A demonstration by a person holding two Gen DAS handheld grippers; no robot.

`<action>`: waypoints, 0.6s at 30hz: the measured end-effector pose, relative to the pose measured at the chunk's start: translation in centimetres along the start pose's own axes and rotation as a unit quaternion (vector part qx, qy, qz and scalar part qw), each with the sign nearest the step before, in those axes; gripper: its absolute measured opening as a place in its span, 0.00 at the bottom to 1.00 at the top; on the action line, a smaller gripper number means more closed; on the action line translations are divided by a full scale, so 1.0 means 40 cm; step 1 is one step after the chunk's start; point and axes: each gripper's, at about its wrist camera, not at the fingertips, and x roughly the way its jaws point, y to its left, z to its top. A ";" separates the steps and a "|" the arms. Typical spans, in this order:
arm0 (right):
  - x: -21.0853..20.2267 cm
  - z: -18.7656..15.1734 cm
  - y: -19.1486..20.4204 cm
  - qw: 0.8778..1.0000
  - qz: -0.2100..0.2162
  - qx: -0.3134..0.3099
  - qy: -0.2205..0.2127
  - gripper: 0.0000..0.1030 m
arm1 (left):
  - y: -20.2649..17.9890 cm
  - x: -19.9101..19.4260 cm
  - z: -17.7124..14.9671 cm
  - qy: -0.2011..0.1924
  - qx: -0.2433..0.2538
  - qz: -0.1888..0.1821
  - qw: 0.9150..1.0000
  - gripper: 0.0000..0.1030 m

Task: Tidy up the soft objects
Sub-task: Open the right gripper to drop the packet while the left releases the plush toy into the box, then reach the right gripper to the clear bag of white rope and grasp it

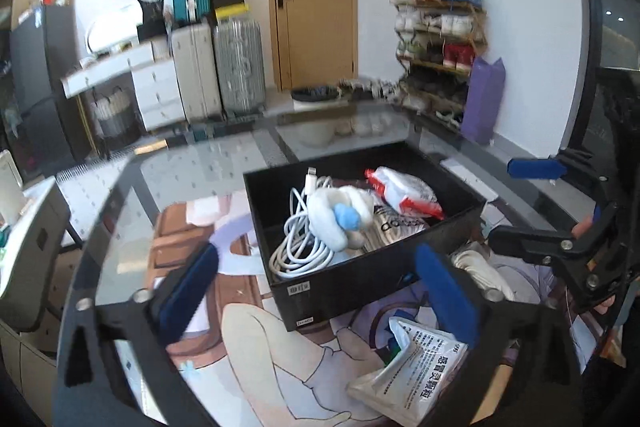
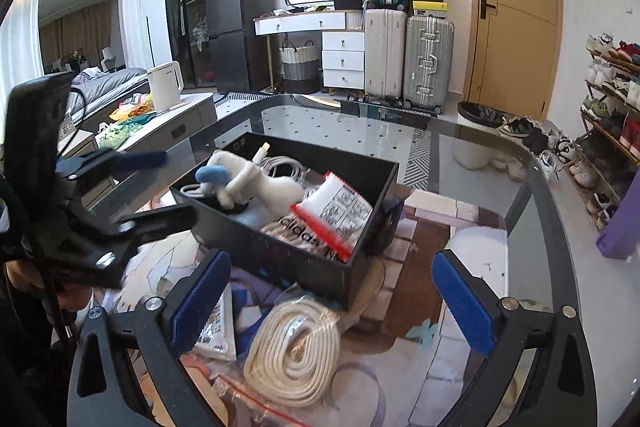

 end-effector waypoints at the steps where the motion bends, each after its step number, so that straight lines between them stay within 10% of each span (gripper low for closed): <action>1: -0.001 -0.001 0.003 1.000 0.000 0.000 0.000 0.99 | -0.002 -0.003 -0.003 0.001 0.003 0.002 1.000 0.98; 18: -0.002 -0.052 0.027 0.999 0.018 0.010 0.029 0.99 | 0.019 -0.001 -0.074 0.014 -0.063 0.034 0.997 0.99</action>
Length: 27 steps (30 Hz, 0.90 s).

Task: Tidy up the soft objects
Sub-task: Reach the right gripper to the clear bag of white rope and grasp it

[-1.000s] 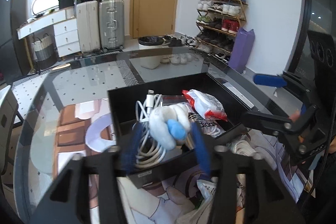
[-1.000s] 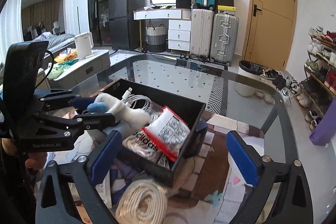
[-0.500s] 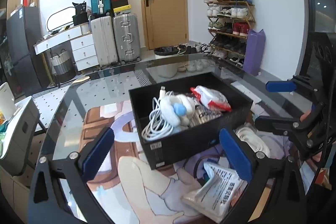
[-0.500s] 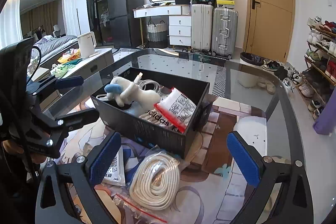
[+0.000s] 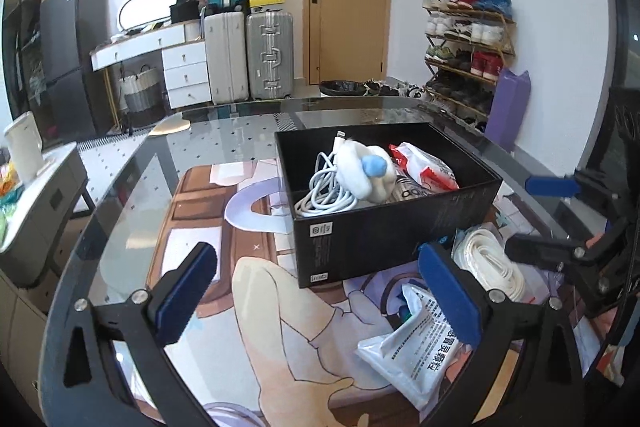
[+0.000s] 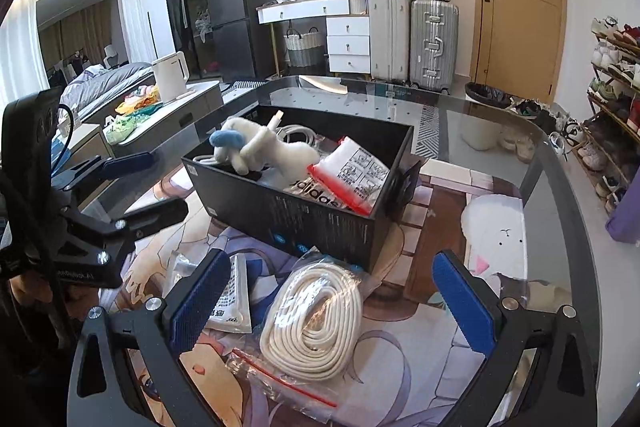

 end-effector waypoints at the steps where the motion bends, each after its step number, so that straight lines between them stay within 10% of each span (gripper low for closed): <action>1: 0.003 0.000 0.001 1.000 0.000 -0.002 0.003 0.99 | 0.003 0.003 -0.001 0.002 -0.006 -0.001 1.000 0.99; 27: 0.136 -0.042 -0.010 0.992 -0.032 0.003 0.125 0.99 | 0.026 0.041 -0.031 0.044 -0.030 -0.041 0.998 0.99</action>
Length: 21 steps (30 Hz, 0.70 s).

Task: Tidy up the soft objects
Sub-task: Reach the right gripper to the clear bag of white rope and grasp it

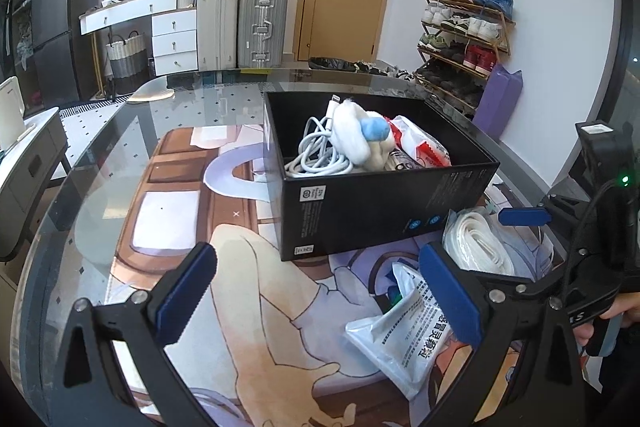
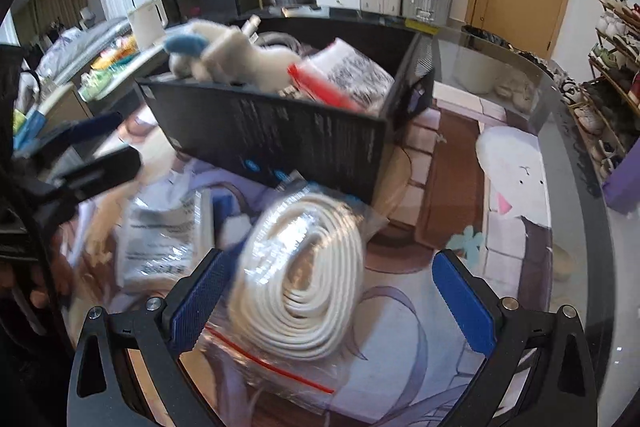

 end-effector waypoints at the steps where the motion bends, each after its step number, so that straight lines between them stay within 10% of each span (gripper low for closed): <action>1: 0.003 -0.002 -0.003 1.000 -0.001 -0.001 0.003 0.99 | -0.001 0.000 -0.001 0.001 0.001 -0.001 1.000 0.99; 21: 0.027 -0.009 -0.030 1.000 -0.008 0.005 0.017 0.99 | -0.020 -0.005 0.000 0.015 0.022 -0.020 0.999 0.99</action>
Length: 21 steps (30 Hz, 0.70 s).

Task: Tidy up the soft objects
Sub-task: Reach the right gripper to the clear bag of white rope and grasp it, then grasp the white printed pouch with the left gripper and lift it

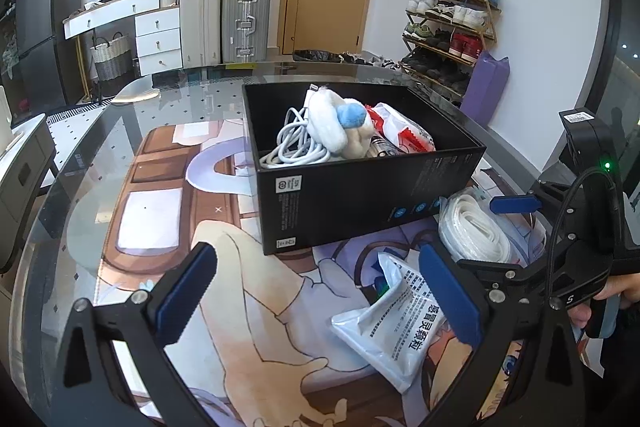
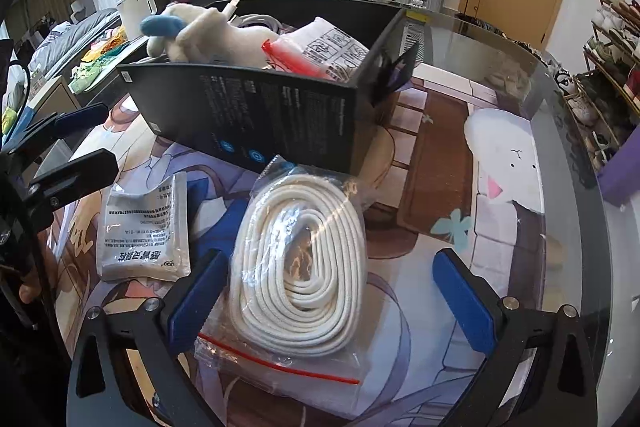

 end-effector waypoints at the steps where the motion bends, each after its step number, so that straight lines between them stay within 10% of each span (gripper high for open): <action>1: 0.000 -0.003 -0.003 1.000 0.001 -0.001 0.000 0.99 | -0.001 0.000 0.000 0.000 0.001 0.000 1.000 0.99; 6: -0.004 -0.014 -0.007 1.000 0.006 -0.008 -0.004 0.98 | -0.005 0.002 0.000 0.002 0.003 -0.002 1.000 0.99; 13: -0.029 -0.017 0.013 0.999 0.021 -0.029 -0.017 0.52 | -0.008 0.002 -0.002 0.003 0.005 -0.004 1.000 0.99; 21: -0.053 -0.023 0.023 0.998 0.031 -0.045 -0.019 0.39 | -0.011 0.003 -0.005 0.005 0.010 -0.008 1.000 0.99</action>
